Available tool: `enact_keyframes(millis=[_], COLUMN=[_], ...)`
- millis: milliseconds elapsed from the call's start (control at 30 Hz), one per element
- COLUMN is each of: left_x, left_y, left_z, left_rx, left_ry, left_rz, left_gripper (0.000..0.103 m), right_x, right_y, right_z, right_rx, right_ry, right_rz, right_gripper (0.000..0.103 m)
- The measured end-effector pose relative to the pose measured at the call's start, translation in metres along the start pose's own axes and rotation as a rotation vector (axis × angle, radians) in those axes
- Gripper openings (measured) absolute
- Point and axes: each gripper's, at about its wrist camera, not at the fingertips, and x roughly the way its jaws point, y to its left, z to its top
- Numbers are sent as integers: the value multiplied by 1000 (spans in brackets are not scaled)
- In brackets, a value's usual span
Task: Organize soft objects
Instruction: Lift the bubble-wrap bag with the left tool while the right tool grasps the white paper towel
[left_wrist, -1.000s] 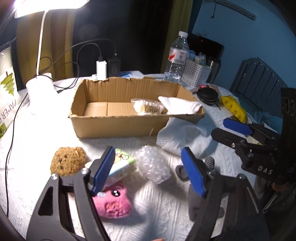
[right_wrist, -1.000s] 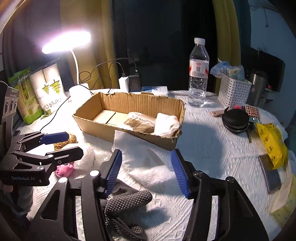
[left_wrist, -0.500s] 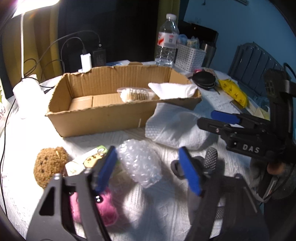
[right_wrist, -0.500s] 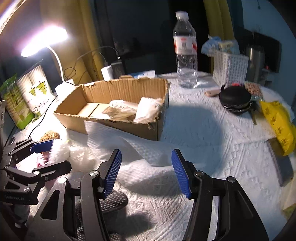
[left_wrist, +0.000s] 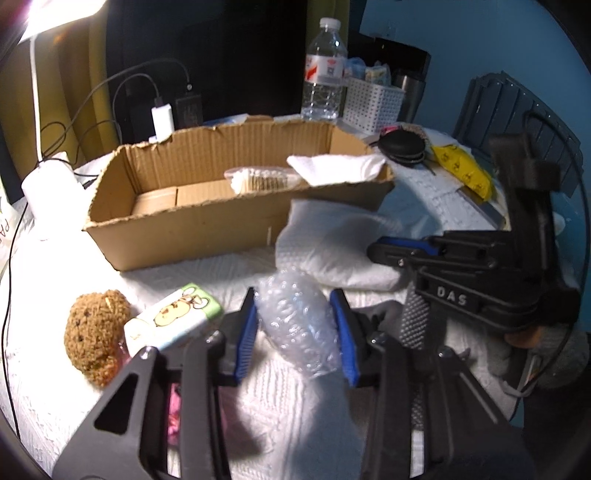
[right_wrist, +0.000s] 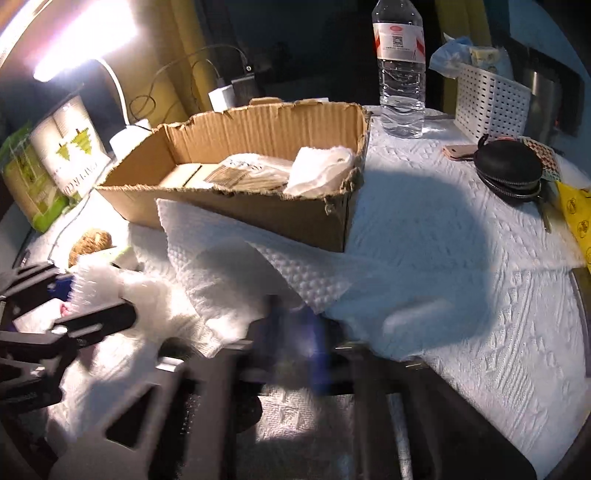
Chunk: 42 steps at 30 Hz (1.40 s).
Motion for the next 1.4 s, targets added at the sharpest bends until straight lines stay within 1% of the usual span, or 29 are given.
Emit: enact_keyframes(millis=[100, 200, 467, 767, 967, 1133, 1400], left_x=[-12, -23, -50, -81, -96, -101, -104], left_y=[1, 4, 17, 33, 44, 56, 72], left_z=[1, 3, 7, 12, 22, 34, 51], left_rx=[-2, -8, -23, -34, -35, -36, -30], left_ry=[-29, -57, -124, -204, -250, -286, -331], left_rz=[-3, 2, 10, 25, 41, 58, 88], left_gripper=[39, 39, 39, 39, 39, 39, 39], right_x=[-6, -16, -59, -103, -122, -134, -143], right_y=[4, 6, 15, 30, 40, 46, 41], right_z=[-2, -3, 2, 13, 27, 43, 72], right_rx=[-10, -7, -24, -49, -81, -106, -115], right_ry=[-21, -49, -145, -233, -286, -324, -377], right_rz=[4, -4, -25, -46, -50, -57, -62], right_gripper=[7, 6, 6, 5, 5, 5, 5])
